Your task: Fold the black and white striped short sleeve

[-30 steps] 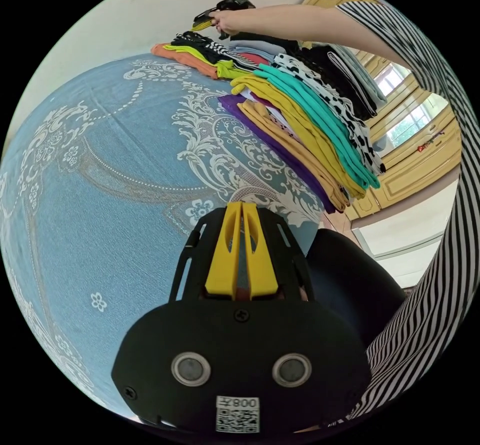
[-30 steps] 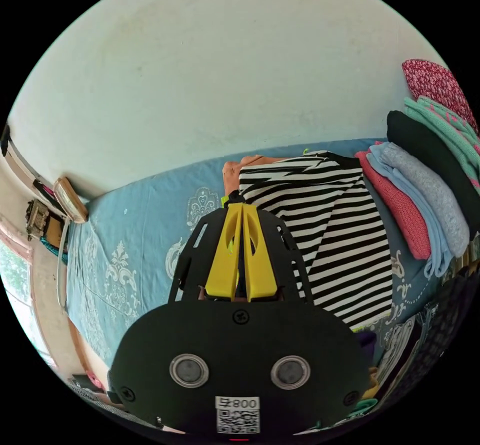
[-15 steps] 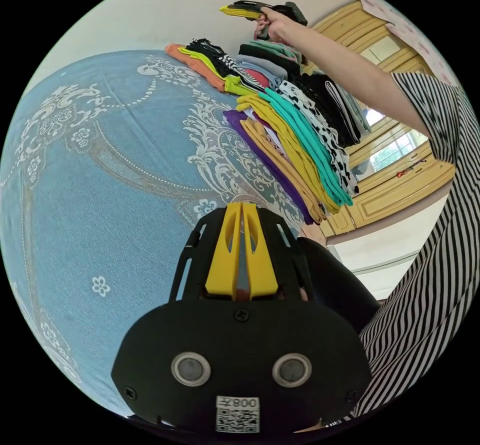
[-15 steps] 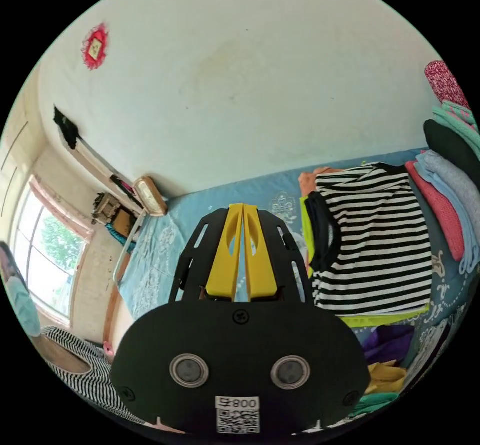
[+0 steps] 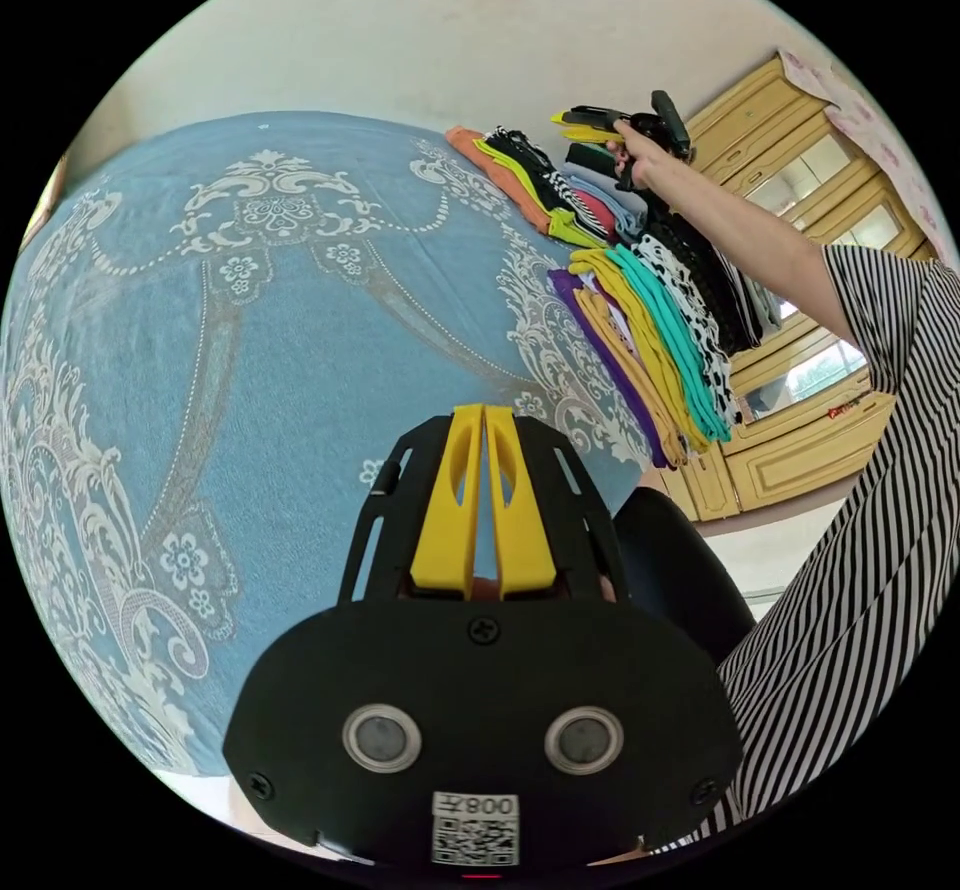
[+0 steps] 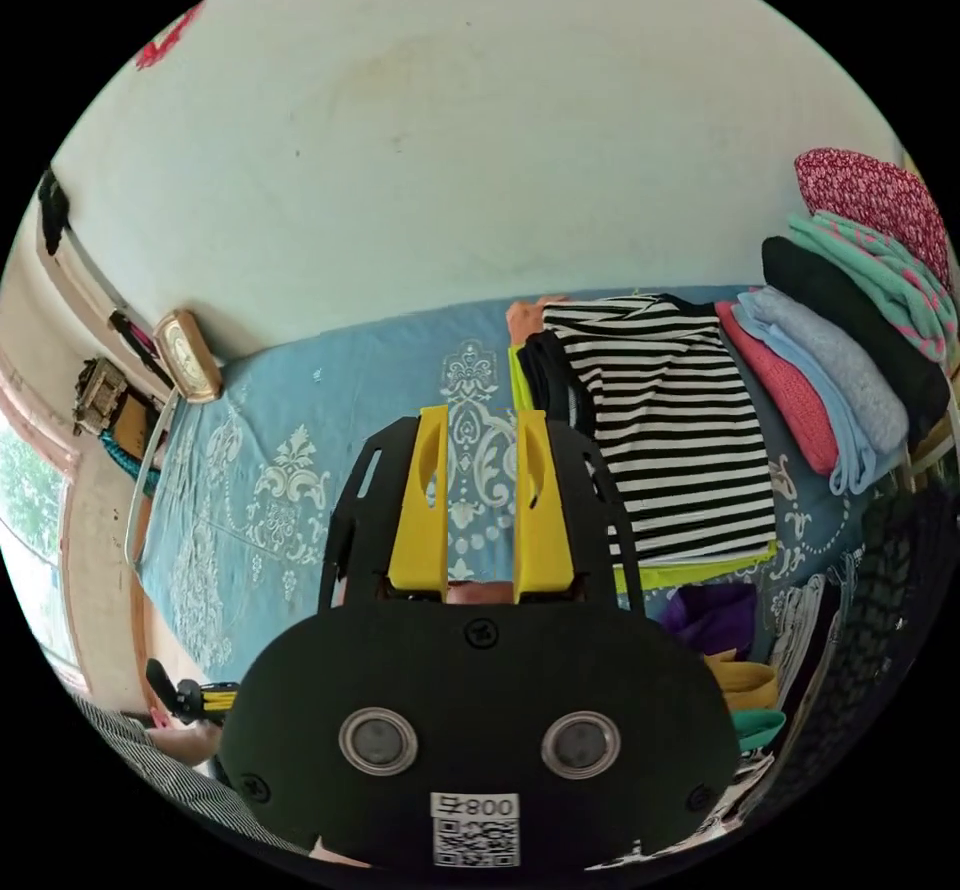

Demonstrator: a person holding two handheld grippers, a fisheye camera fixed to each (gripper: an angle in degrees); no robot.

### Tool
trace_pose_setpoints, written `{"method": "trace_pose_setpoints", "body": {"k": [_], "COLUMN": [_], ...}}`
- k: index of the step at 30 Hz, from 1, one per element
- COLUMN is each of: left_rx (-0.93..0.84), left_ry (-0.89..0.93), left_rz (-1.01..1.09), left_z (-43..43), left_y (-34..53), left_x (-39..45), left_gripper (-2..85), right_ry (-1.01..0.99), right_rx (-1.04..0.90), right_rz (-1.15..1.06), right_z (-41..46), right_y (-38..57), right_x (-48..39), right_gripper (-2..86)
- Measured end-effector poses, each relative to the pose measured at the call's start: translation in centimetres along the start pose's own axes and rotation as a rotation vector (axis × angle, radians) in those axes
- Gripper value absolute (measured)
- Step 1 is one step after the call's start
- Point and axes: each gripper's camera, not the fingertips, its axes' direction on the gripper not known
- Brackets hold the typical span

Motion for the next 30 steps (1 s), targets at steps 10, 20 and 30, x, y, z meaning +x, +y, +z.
{"method": "trace_pose_setpoints", "body": {"k": [10, 20, 30], "left_rx": [-0.044, -0.037, 0.148], "left_ry": [0.022, 0.060, 0.202], "left_rz": [-0.038, -0.057, -0.195], "left_z": [0.6, -3.3, -15.2], "left_y": [-3.3, -7.6, -10.7], "left_x": [2.8, 6.1, 8.9], "left_gripper": [0.1, 0.0, 0.1], "right_ry": [0.303, 0.057, -0.455], "right_rx": [-0.039, 0.067, -0.038], "right_rz": [-0.020, 0.018, -0.335], "right_z": [13.4, 9.6, -4.0], "right_y": [-6.9, -2.2, 16.7], "right_x": [0.4, -1.4, -19.6], "right_gripper": [8.2, 0.6, 0.5]}}
